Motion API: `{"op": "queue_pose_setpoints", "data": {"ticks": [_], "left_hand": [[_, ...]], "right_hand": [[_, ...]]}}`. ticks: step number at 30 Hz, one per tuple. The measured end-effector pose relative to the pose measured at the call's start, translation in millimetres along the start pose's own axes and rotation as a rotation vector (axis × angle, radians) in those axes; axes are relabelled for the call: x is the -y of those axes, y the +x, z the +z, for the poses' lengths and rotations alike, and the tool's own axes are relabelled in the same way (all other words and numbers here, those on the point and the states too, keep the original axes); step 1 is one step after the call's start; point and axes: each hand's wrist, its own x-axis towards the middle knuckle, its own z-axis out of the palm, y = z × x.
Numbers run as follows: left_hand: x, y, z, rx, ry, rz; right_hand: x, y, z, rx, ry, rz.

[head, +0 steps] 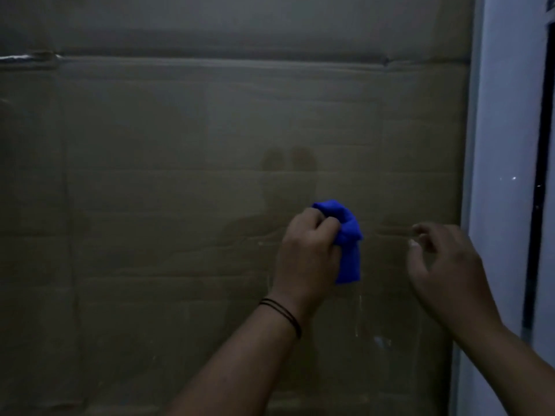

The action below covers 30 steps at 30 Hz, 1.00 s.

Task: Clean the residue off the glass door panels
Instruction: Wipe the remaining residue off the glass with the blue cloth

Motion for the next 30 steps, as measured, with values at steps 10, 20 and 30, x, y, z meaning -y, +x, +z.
{"op": "queue_pose_setpoints", "data": {"ticks": [10,20,30], "left_hand": [[77.7,5.7,-89.3,-0.309,0.165,-0.157],[38.7,-9.2,-26.5,-0.132,0.043,-0.070],[-22.0,-3.5,4.9,0.089,-0.133,-0.061]], "right_hand": [[-28.7,1.9,-8.8,-0.059,-0.054,0.036],[-38.6,-0.6,-15.3,-0.046,-0.058,0.030],[-37.6,2.5,-36.2,0.028,0.065,0.117]]}}
